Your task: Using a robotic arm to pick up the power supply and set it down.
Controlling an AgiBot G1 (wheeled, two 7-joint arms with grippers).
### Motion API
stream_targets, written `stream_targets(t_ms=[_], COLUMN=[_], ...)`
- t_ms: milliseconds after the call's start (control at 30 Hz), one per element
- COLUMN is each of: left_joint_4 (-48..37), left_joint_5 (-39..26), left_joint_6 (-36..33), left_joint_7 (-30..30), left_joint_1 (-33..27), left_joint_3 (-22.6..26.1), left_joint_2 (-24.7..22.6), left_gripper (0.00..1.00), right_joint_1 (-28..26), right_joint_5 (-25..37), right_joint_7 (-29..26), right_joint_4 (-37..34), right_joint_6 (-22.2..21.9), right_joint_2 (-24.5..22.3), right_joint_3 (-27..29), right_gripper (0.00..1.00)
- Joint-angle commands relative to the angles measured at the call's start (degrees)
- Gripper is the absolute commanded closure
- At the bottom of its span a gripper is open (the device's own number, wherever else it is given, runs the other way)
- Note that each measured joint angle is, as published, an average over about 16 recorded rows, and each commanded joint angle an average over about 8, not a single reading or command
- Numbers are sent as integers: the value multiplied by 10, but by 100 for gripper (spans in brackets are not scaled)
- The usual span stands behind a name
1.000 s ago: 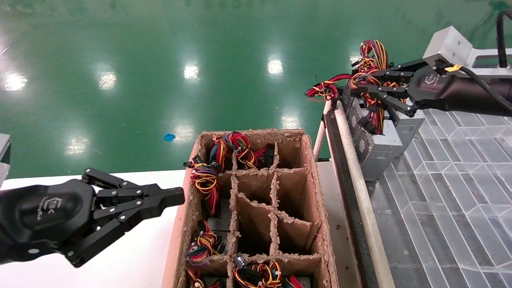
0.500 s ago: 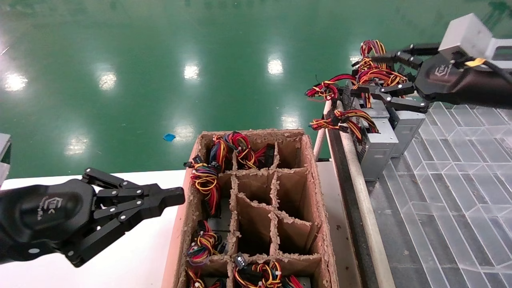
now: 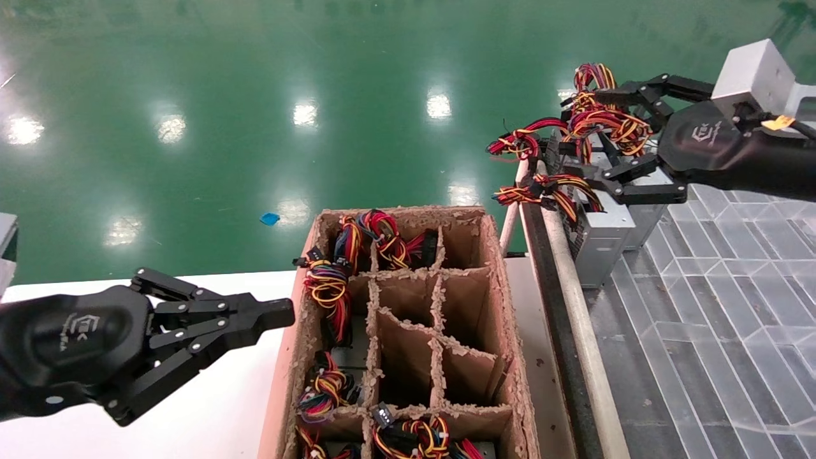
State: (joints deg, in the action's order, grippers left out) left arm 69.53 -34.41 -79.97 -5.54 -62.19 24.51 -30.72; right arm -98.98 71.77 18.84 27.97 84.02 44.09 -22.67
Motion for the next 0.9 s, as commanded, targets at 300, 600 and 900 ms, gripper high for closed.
stream_targets(t_ms=[300, 600, 900], left_joint_4=[0, 0, 0], left_joint_5=[0, 0, 0], left_joint_6=[0, 0, 0], left_joint_7=[0, 0, 0], left_joint_1=[0, 0, 0], left_joint_3=[0, 0, 0], left_joint_2=[0, 0, 0], left_gripper=[0, 0, 0], right_joint_1=[78, 147, 215], right_joint_5=[-62, -118, -172], right_joint_7=[-61, -117, -170], right_joint_4=[95, 180, 263], right_joint_6=[3, 7, 10], right_joint_2=[-19, -36, -52], right_joint_3=[14, 26, 38], right_gripper=[0, 0, 0])
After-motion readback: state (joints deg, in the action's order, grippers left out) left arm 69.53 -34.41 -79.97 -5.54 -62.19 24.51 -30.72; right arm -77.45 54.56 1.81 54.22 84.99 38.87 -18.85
